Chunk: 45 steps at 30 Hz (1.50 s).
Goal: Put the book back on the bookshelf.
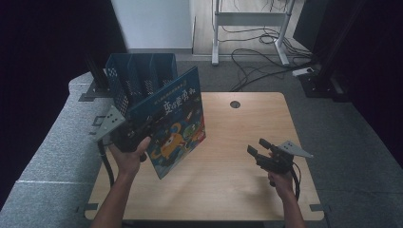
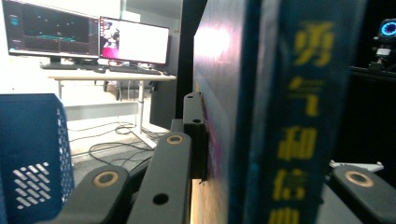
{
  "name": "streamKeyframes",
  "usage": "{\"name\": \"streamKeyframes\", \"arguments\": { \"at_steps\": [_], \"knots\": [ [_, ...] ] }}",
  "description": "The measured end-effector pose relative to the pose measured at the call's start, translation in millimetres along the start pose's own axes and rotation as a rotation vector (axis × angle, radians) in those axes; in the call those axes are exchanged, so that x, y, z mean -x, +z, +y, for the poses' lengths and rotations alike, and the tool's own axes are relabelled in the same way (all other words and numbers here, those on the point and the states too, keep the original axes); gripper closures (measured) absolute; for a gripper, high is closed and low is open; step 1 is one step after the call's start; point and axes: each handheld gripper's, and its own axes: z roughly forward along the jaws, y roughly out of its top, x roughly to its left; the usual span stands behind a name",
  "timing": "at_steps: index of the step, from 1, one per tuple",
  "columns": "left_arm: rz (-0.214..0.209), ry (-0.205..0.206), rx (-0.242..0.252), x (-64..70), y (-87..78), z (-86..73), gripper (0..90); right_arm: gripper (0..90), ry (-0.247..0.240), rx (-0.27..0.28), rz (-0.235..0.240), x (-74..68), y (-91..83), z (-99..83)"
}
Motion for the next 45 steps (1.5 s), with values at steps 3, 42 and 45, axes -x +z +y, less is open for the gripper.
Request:
{"name": "streamKeyframes", "arguments": {
  "at_steps": [3, 42, 45],
  "knots": [
    [0.010, -0.005, 0.000, -3.5, -0.6, 1.9, 81.6, 31.8, 0.000, -0.014, -0.005, 0.3, 1.3, -3.3],
    [0.118, -0.010, 0.031, -31.1, -4.9, 17.4, 82.3, 31.4, -0.019, -0.179, -0.065, 7.7, 17.7, -37.1],
    [0.129, -0.013, 0.038, -35.0, -6.4, 19.5, 82.3, 31.5, -0.018, -0.178, -0.064, 8.1, 17.8, -37.4]
  ]
}}
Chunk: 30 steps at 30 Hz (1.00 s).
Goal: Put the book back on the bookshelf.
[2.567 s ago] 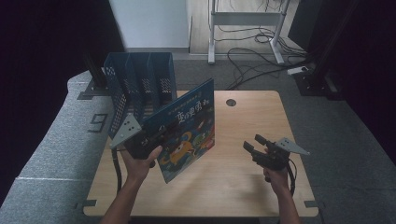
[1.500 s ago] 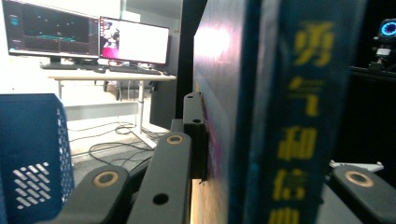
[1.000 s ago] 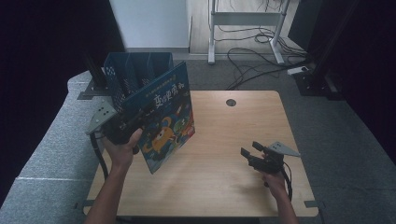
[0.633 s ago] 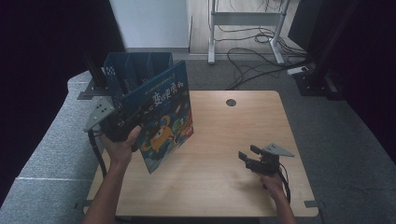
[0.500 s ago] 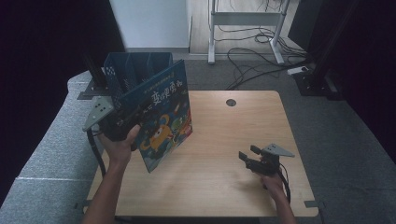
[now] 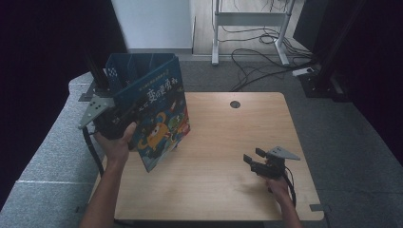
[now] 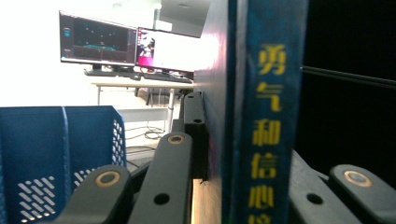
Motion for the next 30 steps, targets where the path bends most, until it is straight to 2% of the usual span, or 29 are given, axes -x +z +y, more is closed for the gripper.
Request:
{"name": "streamKeyframes", "arguments": {
  "at_steps": [12, 21, 30],
  "knots": [
    [0.063, -0.008, 0.026, -20.0, -3.3, 9.0, 82.3, 31.8, -0.001, -0.004, -0.003, 0.5, 0.9, -1.5],
    [0.090, -0.005, 0.024, -26.8, -6.4, 6.0, 82.2, 32.0, -0.004, -0.013, -0.005, 0.9, 1.0, -2.1],
    [0.121, -0.002, 0.039, -31.6, -7.1, 9.9, 82.2, 31.9, -0.001, -0.018, -0.006, 1.8, 2.2, -3.3]
  ]
}}
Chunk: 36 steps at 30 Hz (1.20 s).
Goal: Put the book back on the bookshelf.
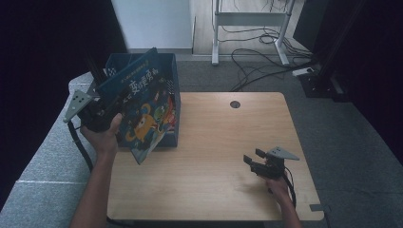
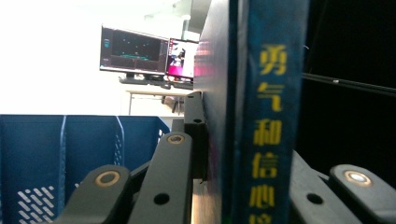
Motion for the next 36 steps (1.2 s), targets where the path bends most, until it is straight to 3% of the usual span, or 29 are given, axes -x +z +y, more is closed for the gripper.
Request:
{"name": "streamKeyframes", "arguments": {
  "at_steps": [13, 22, 36],
  "knots": [
    [0.051, 0.002, 0.012, -7.3, 10.2, 2.0, 82.1, 31.9, 0.007, 0.000, 0.005, 0.9, 1.5, -1.2],
    [0.097, 0.004, 0.008, -12.5, 29.1, -3.8, 82.1, 31.9, 0.001, -0.011, 0.003, 1.7, 2.4, -2.1],
    [0.121, 0.012, -0.027, -16.7, 61.0, -10.7, 82.1, 32.0, 0.007, -0.005, -0.003, 3.0, 2.4, -2.5]
  ]
}}
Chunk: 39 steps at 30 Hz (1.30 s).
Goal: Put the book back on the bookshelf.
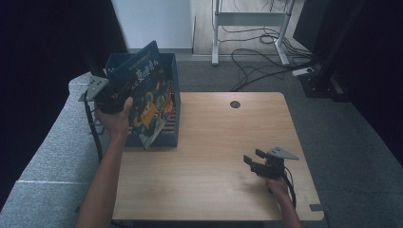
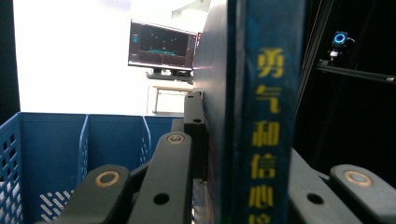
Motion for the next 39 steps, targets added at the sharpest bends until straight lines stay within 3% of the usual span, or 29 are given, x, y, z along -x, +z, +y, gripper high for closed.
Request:
{"name": "streamKeyframes", "arguments": {
  "at_steps": [13, 19, 24, 39],
  "knots": [
    [0.041, 0.004, 0.008, 1.2, 16.3, -2.0, 82.0, 31.9, -0.009, 0.002, 0.004, -3.5, -2.1, 0.7],
    [0.050, -0.019, 0.024, -0.3, 25.0, -5.6, 82.0, 31.9, 0.012, 0.010, 0.009, -1.7, -1.8, 0.1],
    [0.069, 0.007, 0.032, 1.4, 30.2, -8.5, 82.0, 31.9, 0.009, 0.007, 0.011, -3.2, -0.7, -0.6],
    [0.109, 0.025, 0.034, 2.5, 54.0, -20.9, 82.0, 31.9, 0.002, 0.001, 0.012, -2.1, 1.4, -1.3]
  ]
}}
